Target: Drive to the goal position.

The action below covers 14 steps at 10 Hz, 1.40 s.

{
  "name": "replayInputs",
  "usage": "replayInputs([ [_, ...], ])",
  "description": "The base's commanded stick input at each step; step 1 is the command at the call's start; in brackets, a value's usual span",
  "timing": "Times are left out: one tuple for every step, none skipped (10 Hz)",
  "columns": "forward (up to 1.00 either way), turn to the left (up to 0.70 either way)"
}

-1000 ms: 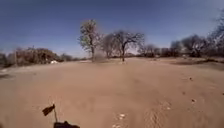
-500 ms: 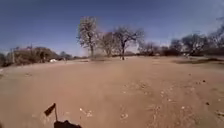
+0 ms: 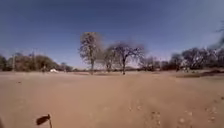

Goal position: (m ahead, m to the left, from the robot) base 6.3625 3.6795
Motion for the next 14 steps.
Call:
replayInputs([
  [1.00,0.00],
  [1.00,0.00],
  [1.00,0.00],
  [1.00,0.00],
  [1.00,0.00],
  [1.00,0.00],
  [1.00,0.00],
  [1.00,0.00],
  [1.00,0.00],
  [1.00,0.00],
  [1.00,0.00],
  [1.00,0.00],
  [1.00,0.00],
  [1.00,0.00],
])
